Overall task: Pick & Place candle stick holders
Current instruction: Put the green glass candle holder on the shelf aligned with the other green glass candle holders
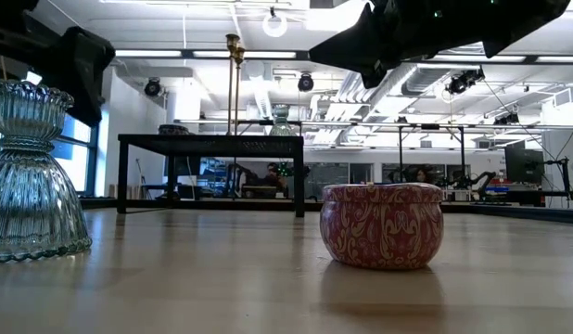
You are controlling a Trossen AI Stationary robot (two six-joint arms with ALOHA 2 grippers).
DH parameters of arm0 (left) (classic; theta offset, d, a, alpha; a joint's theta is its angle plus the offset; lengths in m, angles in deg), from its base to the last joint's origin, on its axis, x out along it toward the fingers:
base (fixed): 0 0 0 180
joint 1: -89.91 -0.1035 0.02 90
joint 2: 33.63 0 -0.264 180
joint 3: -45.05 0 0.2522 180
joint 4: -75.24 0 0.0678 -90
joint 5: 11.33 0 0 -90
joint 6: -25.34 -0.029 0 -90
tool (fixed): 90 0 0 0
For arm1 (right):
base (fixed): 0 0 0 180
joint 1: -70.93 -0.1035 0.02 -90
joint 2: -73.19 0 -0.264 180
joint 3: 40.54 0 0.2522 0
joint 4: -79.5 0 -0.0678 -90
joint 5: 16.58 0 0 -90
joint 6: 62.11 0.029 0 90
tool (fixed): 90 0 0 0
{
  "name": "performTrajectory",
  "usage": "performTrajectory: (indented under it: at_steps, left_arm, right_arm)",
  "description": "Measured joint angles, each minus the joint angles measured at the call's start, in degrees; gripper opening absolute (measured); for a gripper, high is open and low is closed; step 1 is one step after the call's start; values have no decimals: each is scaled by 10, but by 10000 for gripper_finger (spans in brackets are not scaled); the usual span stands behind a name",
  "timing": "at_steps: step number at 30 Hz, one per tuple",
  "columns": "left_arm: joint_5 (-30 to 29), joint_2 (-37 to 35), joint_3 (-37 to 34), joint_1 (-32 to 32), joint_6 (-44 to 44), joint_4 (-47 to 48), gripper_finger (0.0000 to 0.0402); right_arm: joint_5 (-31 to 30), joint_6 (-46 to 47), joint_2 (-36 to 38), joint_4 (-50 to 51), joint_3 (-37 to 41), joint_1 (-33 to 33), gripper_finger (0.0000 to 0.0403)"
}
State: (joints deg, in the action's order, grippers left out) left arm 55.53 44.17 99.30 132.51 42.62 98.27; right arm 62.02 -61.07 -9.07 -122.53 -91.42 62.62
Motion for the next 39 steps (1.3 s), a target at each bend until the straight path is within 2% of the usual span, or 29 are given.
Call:
performTrajectory:
  at_steps: [8,21,24,30,39]
  left_arm:
    - [99,24,-16,-52,-43,-65,289]
    - [133,23,-17,-55,-62,-82,164]
    - [133,10,-18,-57,-82,-78,164]
    - [137,-35,-18,-103,-107,-67,167]
    - [139,-39,-18,-243,-142,-81,177]
  right_arm:
    - [0,0,0,0,0,0,0]
    - [0,-11,0,0,0,0,0]
    - [0,-11,0,0,0,0,0]
    - [0,-11,0,0,0,0,0]
    - [0,-11,0,0,0,0,0]
